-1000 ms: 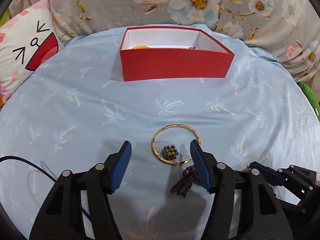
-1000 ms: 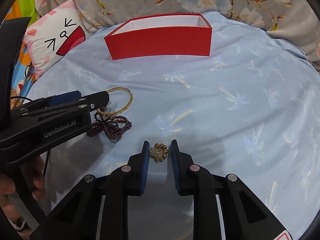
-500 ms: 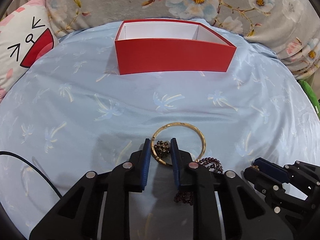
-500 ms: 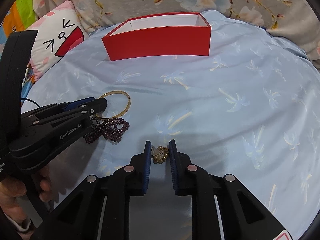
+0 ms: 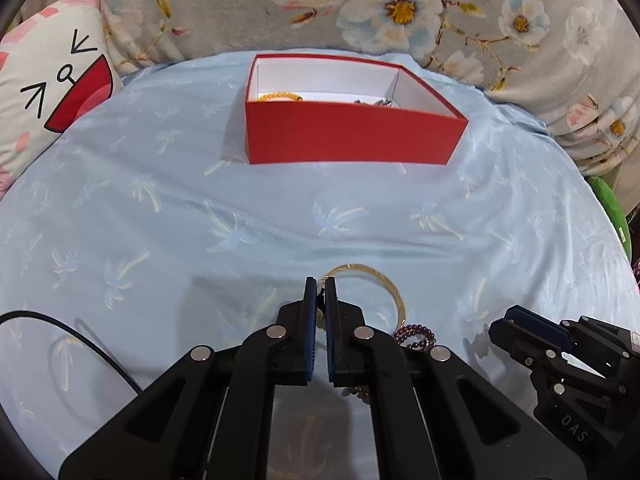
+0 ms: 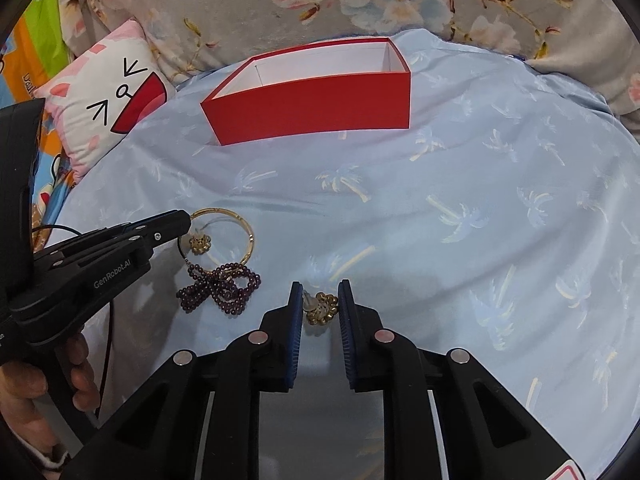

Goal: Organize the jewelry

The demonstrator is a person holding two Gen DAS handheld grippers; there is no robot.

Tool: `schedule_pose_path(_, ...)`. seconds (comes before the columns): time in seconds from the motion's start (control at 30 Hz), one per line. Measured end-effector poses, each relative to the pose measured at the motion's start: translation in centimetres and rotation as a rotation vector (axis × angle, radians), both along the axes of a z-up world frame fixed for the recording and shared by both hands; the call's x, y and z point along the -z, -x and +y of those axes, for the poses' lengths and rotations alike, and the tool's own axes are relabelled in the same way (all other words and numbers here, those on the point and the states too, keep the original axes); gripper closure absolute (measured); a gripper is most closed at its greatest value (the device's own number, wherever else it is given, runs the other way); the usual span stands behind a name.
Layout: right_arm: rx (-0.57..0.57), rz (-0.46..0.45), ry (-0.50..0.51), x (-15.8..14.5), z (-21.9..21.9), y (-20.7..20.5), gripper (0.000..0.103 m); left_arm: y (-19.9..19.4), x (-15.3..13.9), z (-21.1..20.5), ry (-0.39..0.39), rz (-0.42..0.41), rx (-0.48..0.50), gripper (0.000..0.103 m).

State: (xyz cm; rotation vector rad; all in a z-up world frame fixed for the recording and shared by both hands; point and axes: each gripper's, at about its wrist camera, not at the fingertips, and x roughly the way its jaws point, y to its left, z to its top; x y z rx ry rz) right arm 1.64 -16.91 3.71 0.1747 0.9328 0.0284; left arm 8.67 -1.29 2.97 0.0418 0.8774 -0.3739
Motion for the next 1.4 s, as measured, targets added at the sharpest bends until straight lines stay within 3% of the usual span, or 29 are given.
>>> schedule_pose_path(0.37,0.004,-0.001,-0.008,-0.1,-0.2,0.0,0.087,0.3,0.0,2.0,0.006,0.009,-0.027,0.099)
schedule_pose_path(0.43,-0.003,-0.001,-0.007,0.0,0.0,0.0,0.087,0.1,0.3,1.9,-0.002,0.019,-0.031,0.093)
schedule_pose_path(0.5,-0.007,-0.001,-0.004,0.0,0.2,0.0,0.086,0.2,0.5,1.7,-0.013,0.016,-0.037,0.070)
schedule_pose_path(0.67,-0.010,0.006,-0.010,0.2,0.2,0.1,0.086,0.9,0.3,0.1,-0.013,-0.003,0.012,0.067)
schedule_pose_path(0.97,-0.012,0.008,-0.010,0.3,0.4,0.0,0.086,0.1,2.2,-1.4,-0.058,0.017,0.012,0.072)
schedule_pose_path(1.1,-0.008,0.009,-0.013,0.3,0.4,-0.1,0.086,0.1,2.2,-1.3,-0.064,0.011,0.009,0.085)
schedule_pose_path(1.4,-0.002,0.004,-0.014,0.1,0.4,-0.2,0.086,0.2,1.7,-0.7,-0.033,0.018,0.009,0.085)
